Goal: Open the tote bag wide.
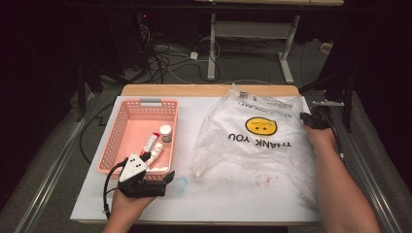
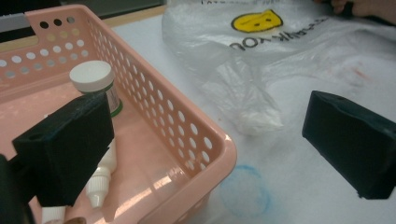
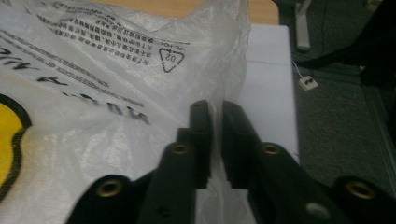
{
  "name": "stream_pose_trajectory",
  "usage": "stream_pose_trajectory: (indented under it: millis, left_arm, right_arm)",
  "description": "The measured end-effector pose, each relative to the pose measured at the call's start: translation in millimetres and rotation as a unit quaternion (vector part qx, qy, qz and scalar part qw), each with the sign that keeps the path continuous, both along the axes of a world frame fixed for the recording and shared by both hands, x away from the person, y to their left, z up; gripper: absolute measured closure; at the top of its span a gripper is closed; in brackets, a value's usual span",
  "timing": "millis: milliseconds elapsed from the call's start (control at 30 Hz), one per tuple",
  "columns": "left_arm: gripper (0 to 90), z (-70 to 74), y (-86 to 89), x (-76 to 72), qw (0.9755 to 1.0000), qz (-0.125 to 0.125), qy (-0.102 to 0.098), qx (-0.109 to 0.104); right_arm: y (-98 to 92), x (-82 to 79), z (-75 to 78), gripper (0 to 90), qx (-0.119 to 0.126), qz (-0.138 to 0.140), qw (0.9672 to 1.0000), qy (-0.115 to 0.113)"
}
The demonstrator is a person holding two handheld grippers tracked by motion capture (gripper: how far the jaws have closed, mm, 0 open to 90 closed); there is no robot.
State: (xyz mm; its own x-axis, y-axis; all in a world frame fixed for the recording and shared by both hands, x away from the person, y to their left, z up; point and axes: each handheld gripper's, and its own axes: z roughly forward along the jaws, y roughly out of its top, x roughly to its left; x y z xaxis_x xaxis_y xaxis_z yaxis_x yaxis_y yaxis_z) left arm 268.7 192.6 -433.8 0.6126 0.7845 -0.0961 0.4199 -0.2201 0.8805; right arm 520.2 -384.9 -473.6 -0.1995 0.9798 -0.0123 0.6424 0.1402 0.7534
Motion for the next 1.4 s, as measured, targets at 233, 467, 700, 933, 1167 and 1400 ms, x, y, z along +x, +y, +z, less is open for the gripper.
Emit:
stream_pose_trajectory:
  millis: [233,467,700,933,1167,1400]
  left_arm:
    - [1.7,-1.1,3.6,3.7,0.9998,0.008,0.011,-0.011]
    - [1.8,1.3,-0.4,2.2,0.9999,0.0,0.006,-0.008]
    - [1.8,2.8,-4.6,-1.8,0.9997,-0.022,-0.001,-0.012]
    - [1.8,4.0,-7.8,3.1,0.9994,-0.03,-0.014,-0.007]
    - [1.6,4.4,-5.7,9.7,0.9997,-0.014,0.008,-0.02]
    - [1.6,3.9,-9.7,12.1,0.9995,-0.023,0.008,-0.022]
  right_arm:
    - [-9.8,-25.3,13.3,54.2,0.001,0.01,0.9995,-0.029]
    - [-3.4,-89.0,34.3,48.2,0.005,0.052,0.9967,-0.063]
    - [-11.2,-152.6,27.2,49.0,0.018,0.04,0.9981,-0.043]
    - [-19.5,-188.0,9.3,48.1,0.021,0.024,0.9995,-0.008]
    - [-18.9,-192.3,-0.5,80.0,0.023,0.036,0.9983,0.039]
    - [-7.5,-208.8,3.1,90.0,-0.005,0.077,0.9965,0.032]
